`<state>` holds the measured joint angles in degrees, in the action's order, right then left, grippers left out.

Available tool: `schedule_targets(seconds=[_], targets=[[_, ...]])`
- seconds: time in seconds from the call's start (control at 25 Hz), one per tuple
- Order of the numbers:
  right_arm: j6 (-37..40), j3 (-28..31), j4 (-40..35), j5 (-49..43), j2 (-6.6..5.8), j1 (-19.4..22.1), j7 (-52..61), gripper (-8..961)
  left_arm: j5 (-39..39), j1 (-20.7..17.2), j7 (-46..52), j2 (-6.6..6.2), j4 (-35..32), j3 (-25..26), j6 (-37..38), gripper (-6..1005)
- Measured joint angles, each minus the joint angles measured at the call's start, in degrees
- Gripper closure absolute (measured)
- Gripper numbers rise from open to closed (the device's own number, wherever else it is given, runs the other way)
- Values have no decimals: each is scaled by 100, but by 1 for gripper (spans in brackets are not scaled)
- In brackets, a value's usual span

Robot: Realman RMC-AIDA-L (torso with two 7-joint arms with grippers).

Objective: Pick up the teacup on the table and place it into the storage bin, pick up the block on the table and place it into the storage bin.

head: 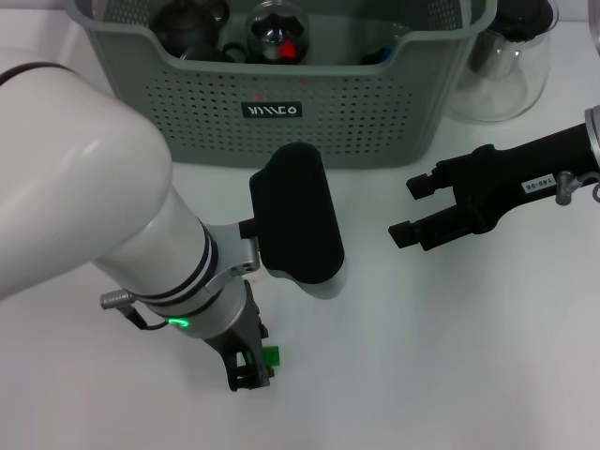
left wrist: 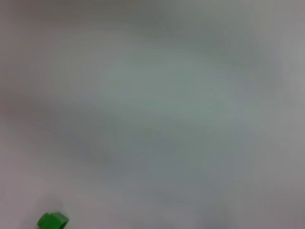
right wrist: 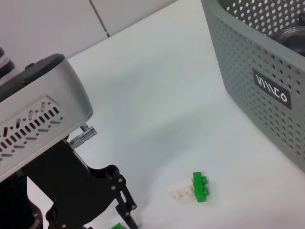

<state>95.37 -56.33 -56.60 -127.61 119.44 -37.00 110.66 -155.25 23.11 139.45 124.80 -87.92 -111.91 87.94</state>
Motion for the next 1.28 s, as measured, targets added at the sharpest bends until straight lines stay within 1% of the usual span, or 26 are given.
schedule_targets(seconds=[0.12, 0.32, 0.84, 1.08, 1.28], targets=[[-14, -1, 0, 2, 0, 0, -5, 39, -12, 0, 0, 0, 53, 0, -35, 493], [-21, -1, 0, 0, 0, 0, -9, 39, -7, 0, 3, 0, 106, 3, -74, 589], [-26, -1, 9, -8, 0, 0, -9, 39, 6, 0, 1, 0, 147, -7, -81, 587], [-36, -1, 9, 0, 0, 0, -9, 39, -8, 0, -6, 0, 185, -7, -127, 706], [-37, -1, 9, -2, 7, 5, -9, 39, -11, 0, -13, 0, 213, -7, -138, 764]])
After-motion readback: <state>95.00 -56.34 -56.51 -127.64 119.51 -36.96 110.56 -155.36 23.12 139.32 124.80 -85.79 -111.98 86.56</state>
